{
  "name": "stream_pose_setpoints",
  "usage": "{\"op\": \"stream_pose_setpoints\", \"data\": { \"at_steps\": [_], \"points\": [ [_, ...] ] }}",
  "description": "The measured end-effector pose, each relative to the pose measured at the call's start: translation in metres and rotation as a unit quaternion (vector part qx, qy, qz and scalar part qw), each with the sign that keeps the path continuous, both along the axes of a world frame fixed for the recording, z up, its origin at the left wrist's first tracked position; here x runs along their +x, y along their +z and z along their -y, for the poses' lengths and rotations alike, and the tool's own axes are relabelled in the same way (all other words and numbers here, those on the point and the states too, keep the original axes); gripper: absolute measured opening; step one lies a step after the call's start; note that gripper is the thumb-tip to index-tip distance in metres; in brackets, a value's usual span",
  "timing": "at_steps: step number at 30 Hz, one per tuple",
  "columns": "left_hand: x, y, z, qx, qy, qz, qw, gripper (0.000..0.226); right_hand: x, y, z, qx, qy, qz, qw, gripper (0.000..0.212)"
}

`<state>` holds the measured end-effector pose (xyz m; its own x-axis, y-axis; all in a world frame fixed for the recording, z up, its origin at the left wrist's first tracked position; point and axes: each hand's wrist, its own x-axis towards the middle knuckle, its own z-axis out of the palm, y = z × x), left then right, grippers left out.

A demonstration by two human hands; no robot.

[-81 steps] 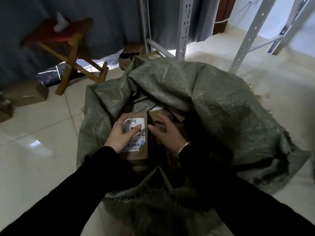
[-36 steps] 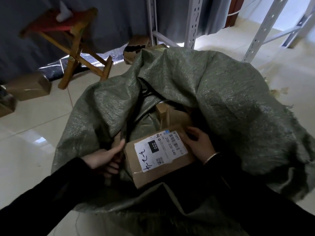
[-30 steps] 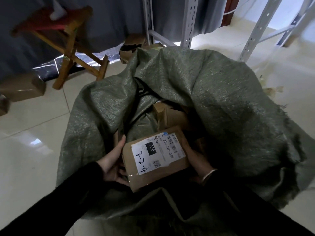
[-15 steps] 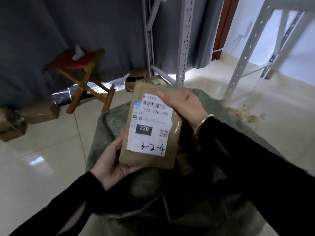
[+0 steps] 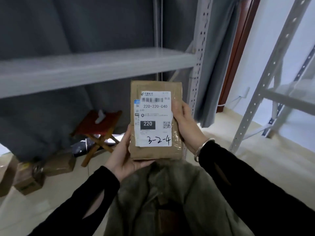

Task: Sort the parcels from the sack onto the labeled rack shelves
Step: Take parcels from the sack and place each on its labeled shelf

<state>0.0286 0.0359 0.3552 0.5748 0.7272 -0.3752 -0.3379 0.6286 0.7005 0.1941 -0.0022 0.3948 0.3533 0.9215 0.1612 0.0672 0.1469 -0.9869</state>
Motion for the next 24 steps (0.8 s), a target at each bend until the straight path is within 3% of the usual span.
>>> {"op": "stream_pose_setpoints", "data": {
  "at_steps": [6, 10, 12, 16, 20, 24],
  "points": [
    [-0.033, 0.239, -0.036, 0.046, 0.021, 0.023, 0.998, 0.061, -0.034, 0.237, -0.030, 0.061, 0.075, -0.021, 0.995, 0.039],
    [-0.056, 0.392, -0.036, 0.089, 0.041, 0.032, 0.995, 0.060, -0.062, 0.388, -0.035, 0.128, 0.078, -0.054, 0.987, 0.036],
    [-0.069, 0.465, -0.035, 0.109, 0.063, 0.036, 0.991, 0.061, -0.074, 0.462, -0.037, 0.142, 0.084, -0.078, 0.983, 0.026],
    [-0.098, 0.606, -0.026, 0.137, 0.121, 0.055, 0.982, 0.053, -0.105, 0.608, -0.040, 0.180, 0.126, -0.057, 0.974, 0.019],
    [-0.140, 0.710, -0.011, 0.160, 0.171, 0.060, 0.970, 0.055, -0.138, 0.702, -0.033, 0.221, 0.183, -0.021, 0.958, 0.024],
    [-0.185, 0.762, 0.023, 0.223, 0.209, 0.021, 0.952, 0.054, -0.176, 0.739, -0.013, 0.244, 0.238, -0.025, 0.940, 0.028]
  ]
}}
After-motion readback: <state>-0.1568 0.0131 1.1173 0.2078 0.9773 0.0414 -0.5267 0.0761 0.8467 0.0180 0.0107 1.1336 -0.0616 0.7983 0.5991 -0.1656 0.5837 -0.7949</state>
